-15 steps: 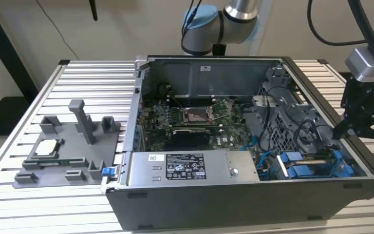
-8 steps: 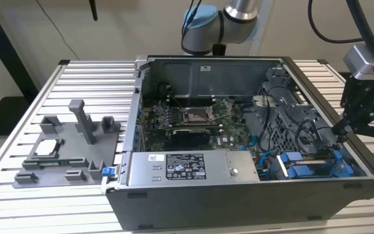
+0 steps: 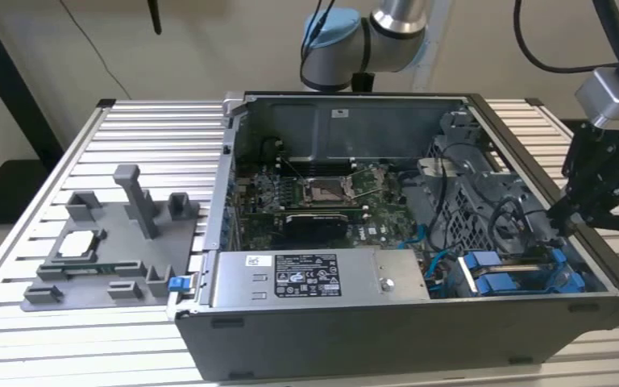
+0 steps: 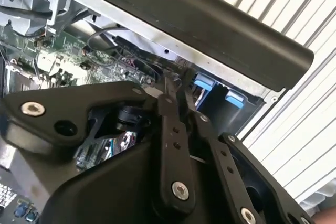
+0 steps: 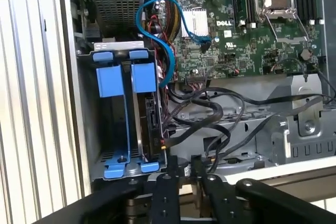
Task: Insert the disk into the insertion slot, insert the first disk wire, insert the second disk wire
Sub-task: 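Insert the first disk wire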
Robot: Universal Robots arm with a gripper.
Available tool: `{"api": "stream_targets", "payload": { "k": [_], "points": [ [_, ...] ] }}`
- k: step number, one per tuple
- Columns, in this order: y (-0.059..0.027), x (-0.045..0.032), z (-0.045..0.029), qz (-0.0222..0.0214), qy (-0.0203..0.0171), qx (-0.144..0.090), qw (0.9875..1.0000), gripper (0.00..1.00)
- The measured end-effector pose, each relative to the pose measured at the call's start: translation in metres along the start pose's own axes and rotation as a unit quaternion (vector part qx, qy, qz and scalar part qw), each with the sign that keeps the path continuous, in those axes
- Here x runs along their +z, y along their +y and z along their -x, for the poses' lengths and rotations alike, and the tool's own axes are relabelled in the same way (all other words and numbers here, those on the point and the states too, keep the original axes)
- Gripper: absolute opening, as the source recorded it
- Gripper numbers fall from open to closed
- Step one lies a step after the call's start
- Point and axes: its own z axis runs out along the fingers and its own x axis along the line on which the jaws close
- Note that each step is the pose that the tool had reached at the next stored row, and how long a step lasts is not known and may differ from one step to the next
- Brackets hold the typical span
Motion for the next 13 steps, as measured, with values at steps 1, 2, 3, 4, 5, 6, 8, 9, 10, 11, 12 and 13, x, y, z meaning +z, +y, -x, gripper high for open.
{"api": "stream_targets", "payload": {
  "k": [1, 2, 3, 4, 5, 6, 8, 9, 10, 11, 12, 13],
  "points": [
    [-0.0008, 0.0002, -0.0001, 0.0004, -0.0001, 0.0, 1.0, 1.0],
    [-0.0021, 0.0002, -0.0003, 0.0008, -0.0003, 0.0, 1.0, 1.0],
    [-0.0036, 0.0003, -0.0005, 0.0011, -0.0008, 0.001, 1.0, 1.0],
    [-0.0066, 0.0009, -0.001, 0.0023, -0.0022, 0.001, 1.0, 1.0],
    [-0.0076, 0.0011, -0.002, 0.0037, -0.0025, 0.001, 1.0, 1.0],
    [-0.0082, 0.0013, -0.0037, 0.007, -0.0021, 0.002, 1.0, 1.0],
    [-0.0097, 0.0017, -0.0066, 0.0129, -0.0015, 0.003, 0.9999, 1.0],
    [-0.011, 0.0023, -0.0076, 0.0146, -0.0014, 0.003, 0.9999, 1.0],
    [-0.0129, 0.0029, -0.0081, 0.0153, -0.0019, 0.003, 0.9999, 1.0],
    [-0.0151, 0.0031, -0.0083, 0.0155, -0.0031, 0.003, 0.9999, 0.0],
    [-0.0167, 0.0034, -0.0085, 0.0158, -0.0051, 0.003, 0.9999, 0.0],
    [-0.0181, 0.0039, -0.0089, 0.0161, -0.0075, 0.003, 0.9998, 0.0]
  ]
}}
